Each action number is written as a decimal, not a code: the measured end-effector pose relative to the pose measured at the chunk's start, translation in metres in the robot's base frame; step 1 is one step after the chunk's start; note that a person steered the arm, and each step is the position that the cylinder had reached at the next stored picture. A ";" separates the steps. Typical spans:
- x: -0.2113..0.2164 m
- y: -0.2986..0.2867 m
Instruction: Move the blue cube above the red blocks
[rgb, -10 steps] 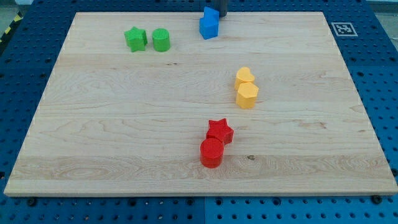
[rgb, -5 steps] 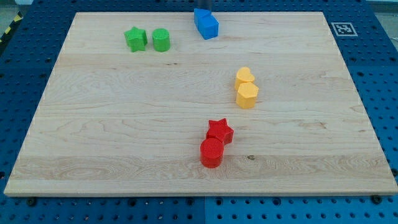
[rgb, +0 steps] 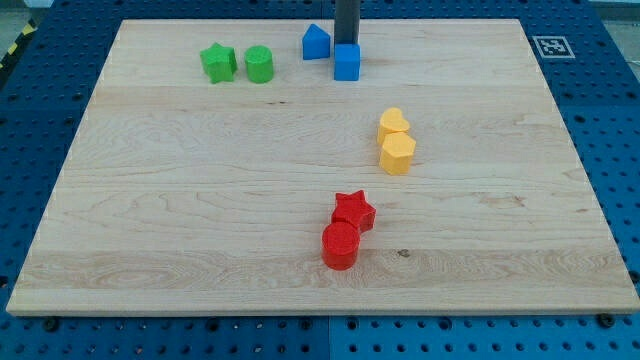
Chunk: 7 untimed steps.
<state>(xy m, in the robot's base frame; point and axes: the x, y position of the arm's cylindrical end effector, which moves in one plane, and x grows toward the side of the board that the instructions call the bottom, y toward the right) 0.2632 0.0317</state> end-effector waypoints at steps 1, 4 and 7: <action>0.016 0.000; 0.077 0.002; 0.148 0.005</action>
<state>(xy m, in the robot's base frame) 0.4113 0.0367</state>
